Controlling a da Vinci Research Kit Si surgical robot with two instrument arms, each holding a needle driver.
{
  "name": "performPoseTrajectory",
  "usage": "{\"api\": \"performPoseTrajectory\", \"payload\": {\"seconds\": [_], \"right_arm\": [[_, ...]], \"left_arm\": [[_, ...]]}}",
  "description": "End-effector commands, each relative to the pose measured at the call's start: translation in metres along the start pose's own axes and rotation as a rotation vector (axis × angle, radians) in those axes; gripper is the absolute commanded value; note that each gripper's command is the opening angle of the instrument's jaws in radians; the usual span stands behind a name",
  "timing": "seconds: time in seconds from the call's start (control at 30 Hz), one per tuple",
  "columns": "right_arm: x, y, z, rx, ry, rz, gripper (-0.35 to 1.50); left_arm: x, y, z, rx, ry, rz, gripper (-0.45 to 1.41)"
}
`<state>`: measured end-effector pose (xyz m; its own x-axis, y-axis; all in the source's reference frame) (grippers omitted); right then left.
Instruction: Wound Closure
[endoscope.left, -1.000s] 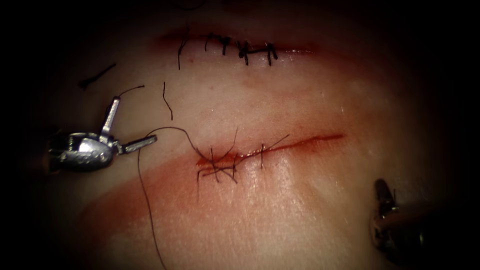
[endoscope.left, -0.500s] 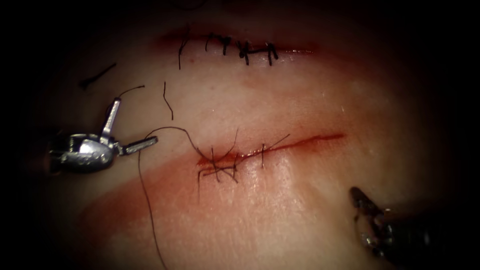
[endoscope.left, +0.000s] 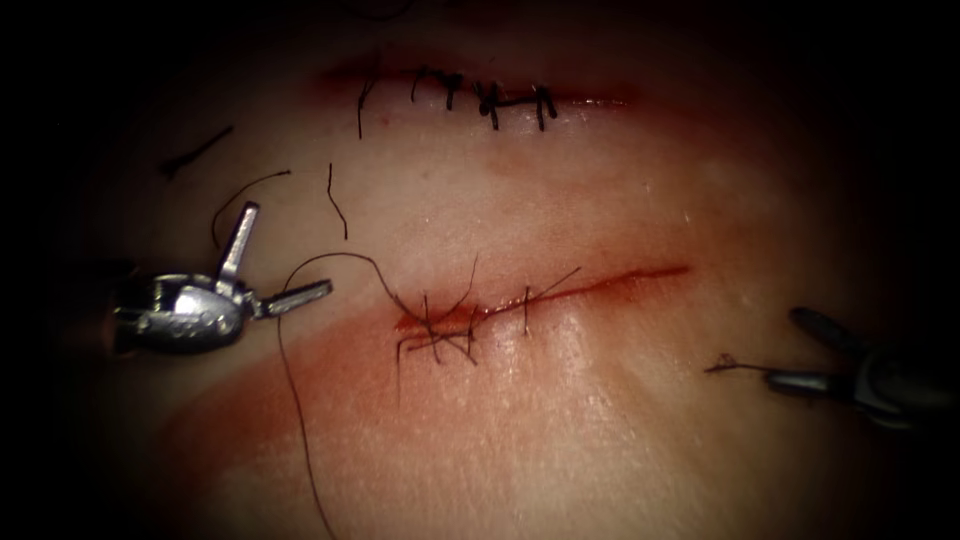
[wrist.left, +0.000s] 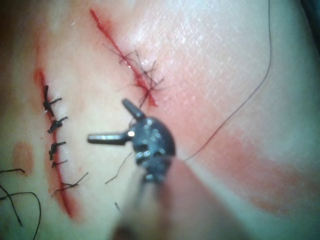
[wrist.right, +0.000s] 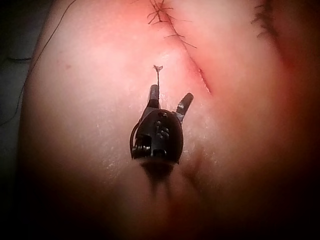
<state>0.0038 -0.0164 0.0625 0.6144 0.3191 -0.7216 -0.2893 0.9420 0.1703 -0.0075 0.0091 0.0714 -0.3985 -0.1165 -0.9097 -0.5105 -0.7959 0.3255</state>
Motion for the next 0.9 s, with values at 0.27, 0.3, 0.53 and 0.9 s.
{"api": "performPoseTrajectory", "payload": {"seconds": [0.27,0.3,0.53,0.9], "right_arm": [[-0.0020,-0.0017,0.0021,-0.069,-0.428,-0.185,1.24],[-0.0019,-0.0018,0.0021,-0.115,-0.515,-0.169,1.30],[-0.0007,-0.0023,0.0023,0.027,-0.260,-0.070,1.14],[0.0021,-0.0011,0.0019,-0.029,-0.178,-0.053,1.16]], "left_arm": [[-0.0003,0.0006,0.0001,-0.016,0.011,-0.004,1.01],[-0.0004,0.0006,0.0001,-0.016,0.012,-0.004,1.01],[-0.0002,0.0007,0.0002,-0.016,0.013,-0.005,1.01],[0.0063,0.0060,0.0025,-0.195,0.104,-0.136,0.99]]}}
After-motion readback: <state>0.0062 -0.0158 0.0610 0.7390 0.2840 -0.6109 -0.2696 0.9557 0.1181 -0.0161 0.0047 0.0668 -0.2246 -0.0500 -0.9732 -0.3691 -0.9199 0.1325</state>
